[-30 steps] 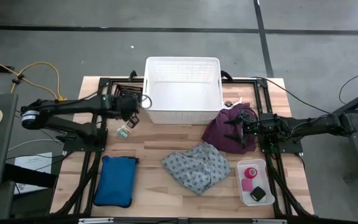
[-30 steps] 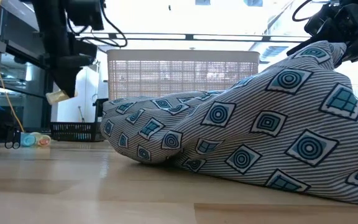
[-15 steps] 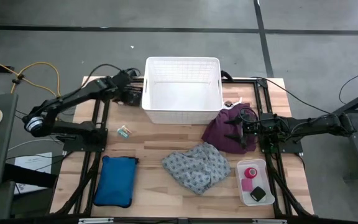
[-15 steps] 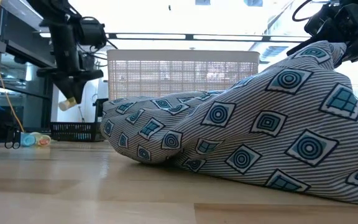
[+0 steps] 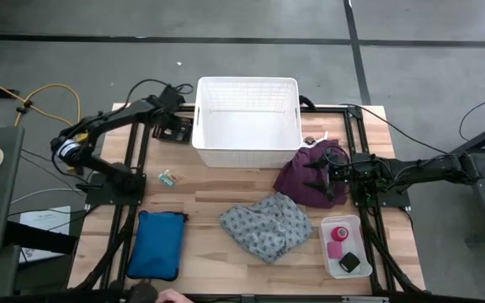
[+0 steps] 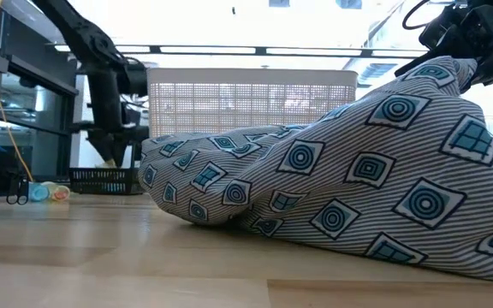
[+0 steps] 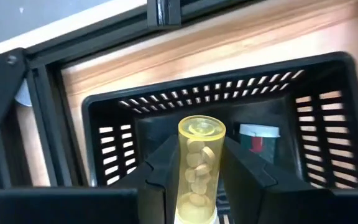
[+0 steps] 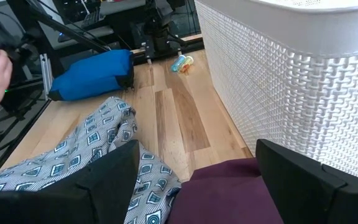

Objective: Pick & place medical supplies in basket/bin
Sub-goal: Put the top yellow pill bottle into the black bin, then put the light green pill bottle into the black bin

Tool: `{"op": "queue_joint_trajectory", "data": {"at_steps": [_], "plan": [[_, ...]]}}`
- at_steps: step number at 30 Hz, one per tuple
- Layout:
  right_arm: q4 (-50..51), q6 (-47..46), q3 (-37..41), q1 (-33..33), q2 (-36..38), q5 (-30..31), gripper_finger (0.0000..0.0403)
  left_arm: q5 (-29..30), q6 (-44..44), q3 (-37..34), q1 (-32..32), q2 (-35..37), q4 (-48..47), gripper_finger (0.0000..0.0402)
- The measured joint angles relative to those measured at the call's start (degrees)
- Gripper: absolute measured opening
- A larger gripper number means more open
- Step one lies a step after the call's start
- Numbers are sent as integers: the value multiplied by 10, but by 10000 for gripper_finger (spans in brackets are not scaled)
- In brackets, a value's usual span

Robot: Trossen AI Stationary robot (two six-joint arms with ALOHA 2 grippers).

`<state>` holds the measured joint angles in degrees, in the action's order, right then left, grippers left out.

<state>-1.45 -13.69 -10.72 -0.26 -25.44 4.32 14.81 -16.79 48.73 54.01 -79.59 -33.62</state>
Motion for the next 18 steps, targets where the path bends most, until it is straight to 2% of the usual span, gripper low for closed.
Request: {"op": "queue_joint_trajectory", "data": {"at_steps": [9,18], "plan": [[0,0,0,0,0,0,309,-2,4,0,0,-16,8,98],[0,0,0,0,0,0,309,-23,5,0,0,-16,7,151]]}}
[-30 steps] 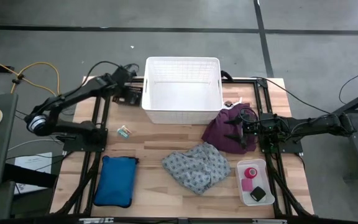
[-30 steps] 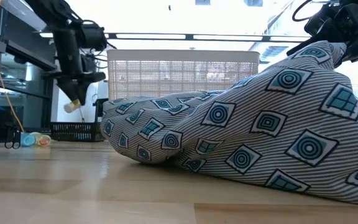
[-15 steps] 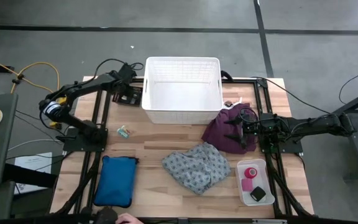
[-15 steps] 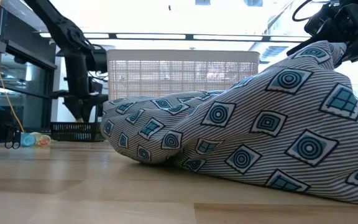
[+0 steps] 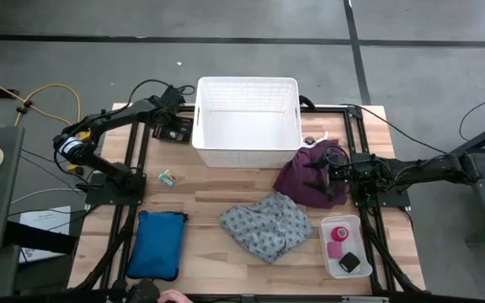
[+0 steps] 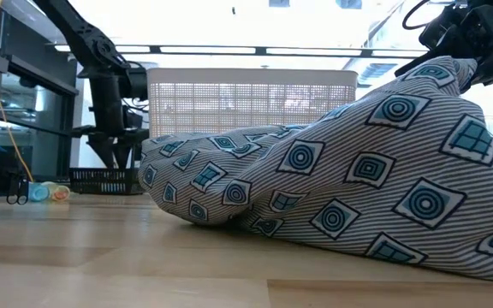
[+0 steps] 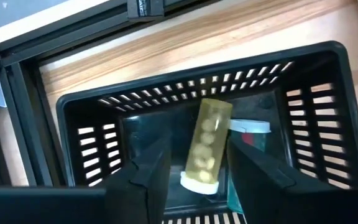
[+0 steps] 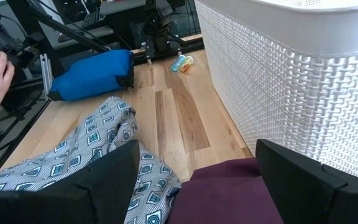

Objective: Pick & place medical supplies in basket/bin
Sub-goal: Put the light green pill bottle into the black bin

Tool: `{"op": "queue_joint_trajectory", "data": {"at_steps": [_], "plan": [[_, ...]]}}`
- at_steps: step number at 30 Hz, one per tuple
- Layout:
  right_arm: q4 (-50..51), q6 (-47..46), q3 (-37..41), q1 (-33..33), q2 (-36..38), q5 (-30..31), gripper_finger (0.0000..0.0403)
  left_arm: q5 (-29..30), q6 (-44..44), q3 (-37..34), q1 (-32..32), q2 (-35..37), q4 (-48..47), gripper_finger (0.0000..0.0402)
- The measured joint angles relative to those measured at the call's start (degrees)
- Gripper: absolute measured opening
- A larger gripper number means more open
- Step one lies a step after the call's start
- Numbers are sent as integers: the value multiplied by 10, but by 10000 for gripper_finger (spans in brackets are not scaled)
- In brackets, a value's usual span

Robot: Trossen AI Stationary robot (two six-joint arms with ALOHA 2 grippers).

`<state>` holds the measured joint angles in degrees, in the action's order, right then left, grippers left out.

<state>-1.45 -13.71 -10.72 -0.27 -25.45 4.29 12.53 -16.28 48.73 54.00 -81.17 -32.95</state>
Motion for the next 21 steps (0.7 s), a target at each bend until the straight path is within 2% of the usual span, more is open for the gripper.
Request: {"op": "queue_joint_trajectory", "data": {"at_steps": [7,10,21], "plan": [[0,0,0,0,0,0,309,0,6,0,0,3,-3,159],[0,0,0,0,0,0,309,0,13,9,0,20,-33,159],[0,0,0,0,0,0,309,-4,-19,37,-41,164,-148,160]]}}
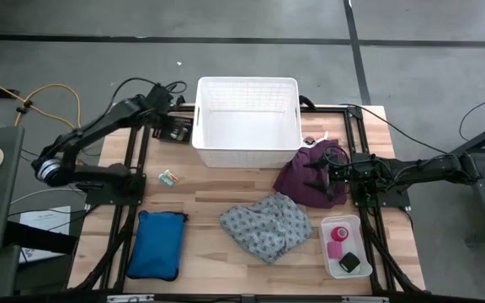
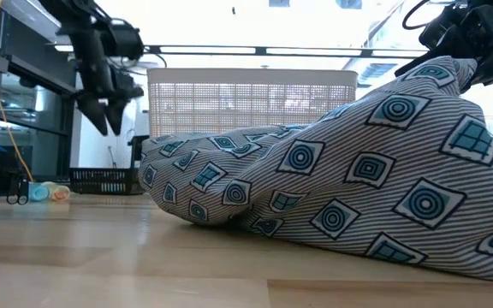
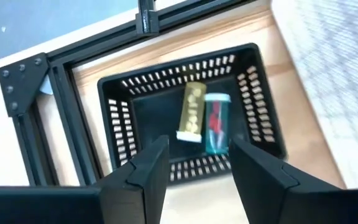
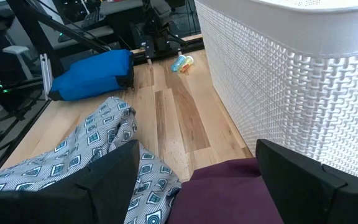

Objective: Pick & place medical supplies in basket/bin
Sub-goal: Put the light green pill bottle into the black bin

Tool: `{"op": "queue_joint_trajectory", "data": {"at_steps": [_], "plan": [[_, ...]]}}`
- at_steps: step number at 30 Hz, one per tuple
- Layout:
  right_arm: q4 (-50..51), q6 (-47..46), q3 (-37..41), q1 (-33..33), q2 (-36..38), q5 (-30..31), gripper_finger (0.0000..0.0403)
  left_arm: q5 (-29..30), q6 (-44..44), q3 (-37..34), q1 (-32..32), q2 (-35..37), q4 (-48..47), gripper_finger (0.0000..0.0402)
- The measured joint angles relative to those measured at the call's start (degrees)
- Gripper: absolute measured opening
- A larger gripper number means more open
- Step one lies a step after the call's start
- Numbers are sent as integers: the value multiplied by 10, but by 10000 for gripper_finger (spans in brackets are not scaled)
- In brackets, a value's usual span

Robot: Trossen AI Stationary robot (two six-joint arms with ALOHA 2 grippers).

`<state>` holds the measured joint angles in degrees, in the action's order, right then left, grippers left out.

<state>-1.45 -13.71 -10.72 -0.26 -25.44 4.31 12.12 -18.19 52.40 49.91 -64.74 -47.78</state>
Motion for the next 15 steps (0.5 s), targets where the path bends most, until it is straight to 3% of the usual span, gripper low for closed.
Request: {"op": "queue_joint_trajectory", "data": {"at_steps": [9,15], "plan": [[0,0,0,0,0,0,309,0,-28,0,-70,72,-82,160],[0,0,0,0,0,0,309,-48,3,0,-144,85,-133,160]]}}
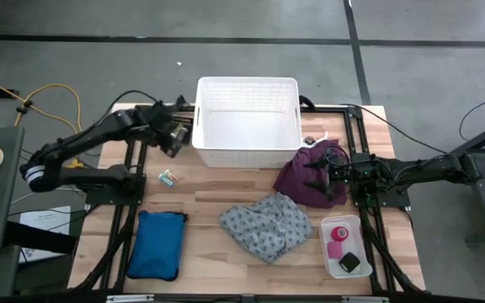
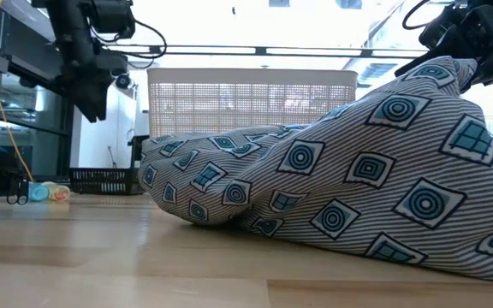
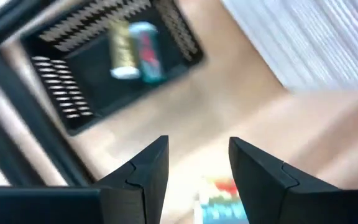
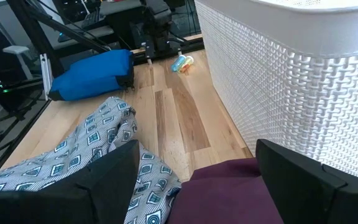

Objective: Pick & place medical supplies in basket/bin
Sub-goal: Put the light green pill bottle into the black bin

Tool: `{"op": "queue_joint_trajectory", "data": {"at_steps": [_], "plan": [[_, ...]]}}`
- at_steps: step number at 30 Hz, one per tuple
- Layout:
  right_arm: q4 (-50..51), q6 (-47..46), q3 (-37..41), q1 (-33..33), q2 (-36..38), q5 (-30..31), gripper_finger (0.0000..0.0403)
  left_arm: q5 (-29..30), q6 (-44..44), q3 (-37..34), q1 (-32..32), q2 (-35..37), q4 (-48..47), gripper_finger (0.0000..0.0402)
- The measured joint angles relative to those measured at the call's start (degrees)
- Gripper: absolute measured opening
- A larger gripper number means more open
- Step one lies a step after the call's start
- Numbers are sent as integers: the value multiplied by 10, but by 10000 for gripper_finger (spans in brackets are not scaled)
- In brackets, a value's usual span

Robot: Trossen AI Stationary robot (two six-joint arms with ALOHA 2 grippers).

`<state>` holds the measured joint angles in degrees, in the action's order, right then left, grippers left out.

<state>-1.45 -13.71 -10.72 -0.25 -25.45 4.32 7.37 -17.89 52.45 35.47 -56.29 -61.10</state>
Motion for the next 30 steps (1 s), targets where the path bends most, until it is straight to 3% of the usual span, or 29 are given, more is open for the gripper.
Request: {"op": "queue_joint_trajectory", "data": {"at_steps": [9,19,30], "plan": [[0,0,0,0,0,0,309,-40,37,0,-163,0,-20,160],[0,0,0,0,0,0,309,1,-41,0,-275,1,-72,160],[0,0,0,0,0,0,309,2,-316,-1,-302,2,-133,160]]}}
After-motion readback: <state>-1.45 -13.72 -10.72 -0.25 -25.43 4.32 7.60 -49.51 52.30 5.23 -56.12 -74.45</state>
